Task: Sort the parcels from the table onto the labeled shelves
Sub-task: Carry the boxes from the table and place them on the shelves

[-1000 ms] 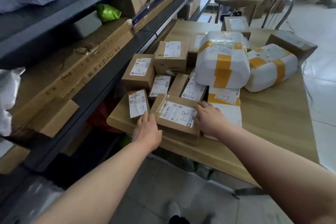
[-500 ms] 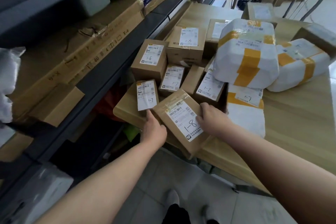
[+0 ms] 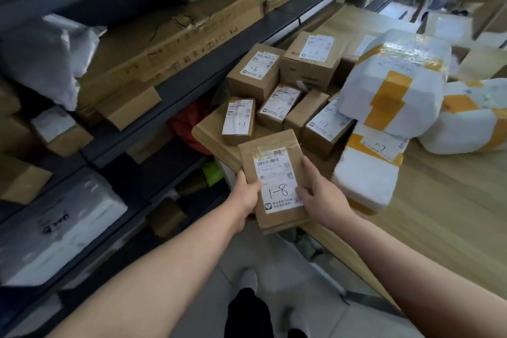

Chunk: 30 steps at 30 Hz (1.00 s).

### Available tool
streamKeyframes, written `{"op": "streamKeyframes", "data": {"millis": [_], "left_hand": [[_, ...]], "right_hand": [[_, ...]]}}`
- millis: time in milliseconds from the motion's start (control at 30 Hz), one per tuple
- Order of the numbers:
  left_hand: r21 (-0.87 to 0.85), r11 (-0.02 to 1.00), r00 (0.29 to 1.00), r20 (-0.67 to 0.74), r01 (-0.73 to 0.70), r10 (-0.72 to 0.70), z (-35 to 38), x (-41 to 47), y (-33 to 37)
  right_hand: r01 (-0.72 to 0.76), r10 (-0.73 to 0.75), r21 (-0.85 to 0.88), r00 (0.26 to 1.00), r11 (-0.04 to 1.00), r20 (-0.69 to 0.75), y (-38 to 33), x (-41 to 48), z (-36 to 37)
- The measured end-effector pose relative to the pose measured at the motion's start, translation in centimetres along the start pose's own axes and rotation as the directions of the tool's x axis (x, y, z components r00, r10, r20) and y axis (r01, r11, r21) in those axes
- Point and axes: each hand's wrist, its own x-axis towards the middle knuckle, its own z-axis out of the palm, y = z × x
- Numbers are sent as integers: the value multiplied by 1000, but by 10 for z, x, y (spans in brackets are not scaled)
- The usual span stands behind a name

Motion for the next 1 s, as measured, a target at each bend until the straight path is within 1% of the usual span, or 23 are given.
{"op": "streamKeyframes", "data": {"millis": [100, 233, 333, 467, 600, 733, 833, 1000], "left_hand": [[-28, 1000, 996, -94, -6, 4, -3, -23, -9], [-97, 995, 980, -197, 5, -24, -22, -58, -26], [-131, 991, 962, -272, -6, -30, -47, -89, -47], [-223, 975, 925, -374, -17, -69, -90, -135, -85], [-294, 955, 860, -496, -34, -122, -136, -190, -132], [-358, 932, 756, -627, -62, -190, -180, -254, -186], [-436, 896, 688, -675, -81, -266, -209, -312, -228], [-526, 844, 578, -722, -103, -379, -253, -416, -299]], "right_hand": [[113, -113, -30, 993, 993, 17, -4, -12, -3], [242, -227, -107, 965, 964, 132, -23, -29, 1], [365, -327, -170, 921, 915, 212, -44, -49, 16], [497, -427, -167, 842, 851, 329, -80, -81, 53], [621, -507, -142, 734, 771, 452, -121, -128, 99], [748, -577, -111, 589, 654, 566, -159, -188, 149], [802, -600, -58, 490, 595, 632, -187, -244, 189], [875, -599, -3, 335, 485, 728, -225, -349, 259]]}}
